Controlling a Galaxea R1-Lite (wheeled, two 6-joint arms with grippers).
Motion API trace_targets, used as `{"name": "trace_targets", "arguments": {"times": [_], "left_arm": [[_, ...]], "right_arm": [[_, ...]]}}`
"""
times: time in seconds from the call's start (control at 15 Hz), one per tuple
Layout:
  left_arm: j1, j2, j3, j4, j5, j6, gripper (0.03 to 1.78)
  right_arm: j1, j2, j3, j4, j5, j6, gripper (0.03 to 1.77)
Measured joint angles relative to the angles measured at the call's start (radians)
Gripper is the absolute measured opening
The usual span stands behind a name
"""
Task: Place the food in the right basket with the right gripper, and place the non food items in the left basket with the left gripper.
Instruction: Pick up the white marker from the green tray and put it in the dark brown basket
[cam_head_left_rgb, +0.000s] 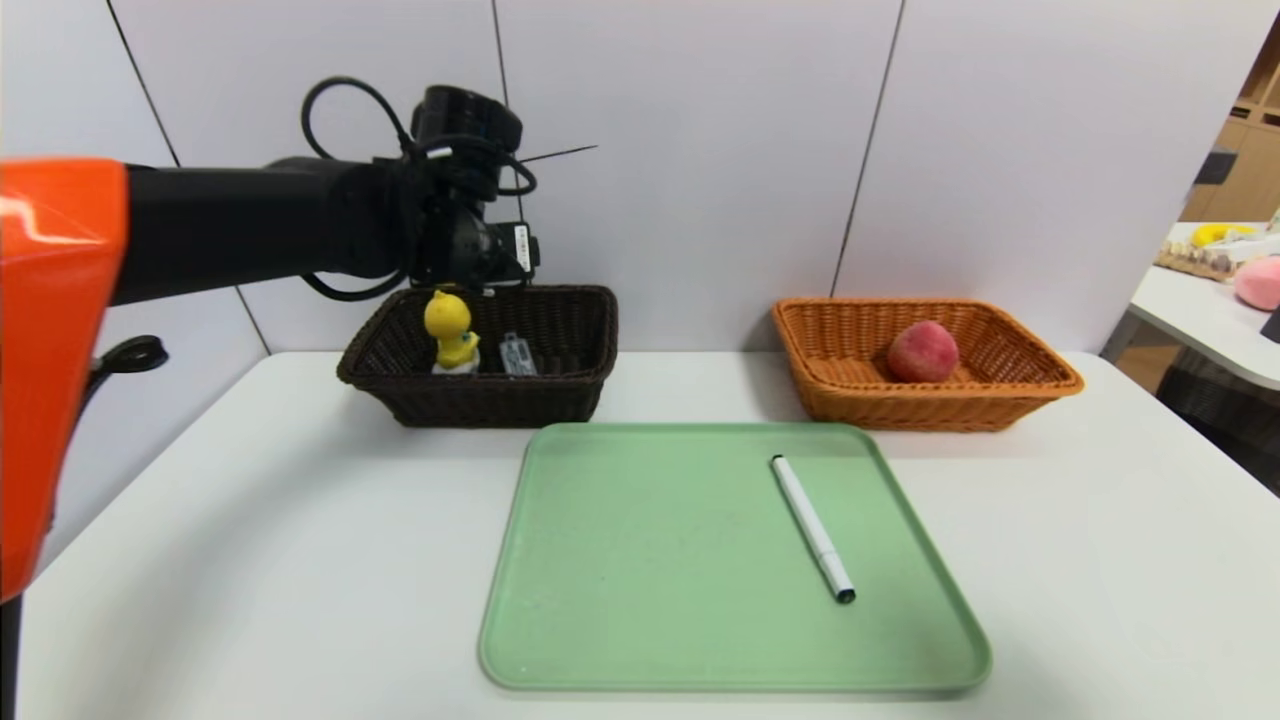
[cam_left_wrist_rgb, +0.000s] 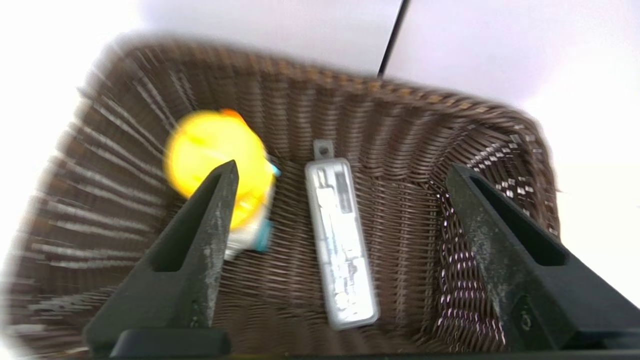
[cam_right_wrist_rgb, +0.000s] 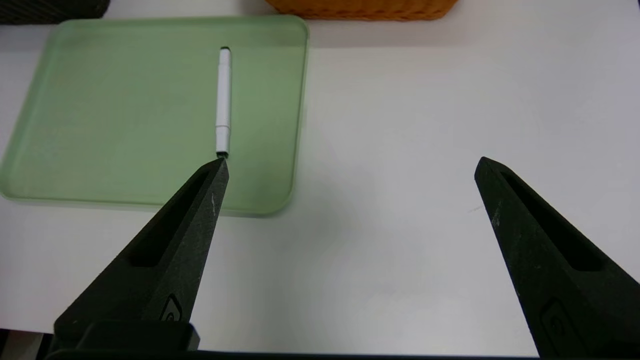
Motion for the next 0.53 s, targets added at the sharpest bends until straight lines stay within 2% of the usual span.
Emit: {"name": "trace_targets", "arguments": {"times": [0.13, 0.27, 0.53], "left_arm": [[-0.001, -0.083, 0.041, 0.012, -0.008, 0.113, 1.54], [-0.003, -0.19, 0.154, 0.016, -0.049, 0.206, 1.58], [-0.011, -0.436, 0.457, 0.016, -0.221, 0.287, 1.63]], "right_arm": [[0.013, 0.035, -0.058, 0.003, 0.002, -0.009, 1.7], [0.035, 0.081, -0.113, 0.006, 0.001, -0.038, 1.7], [0.085, 0.227, -0.237, 0.043, 0.0, -0.083, 1.7]]}}
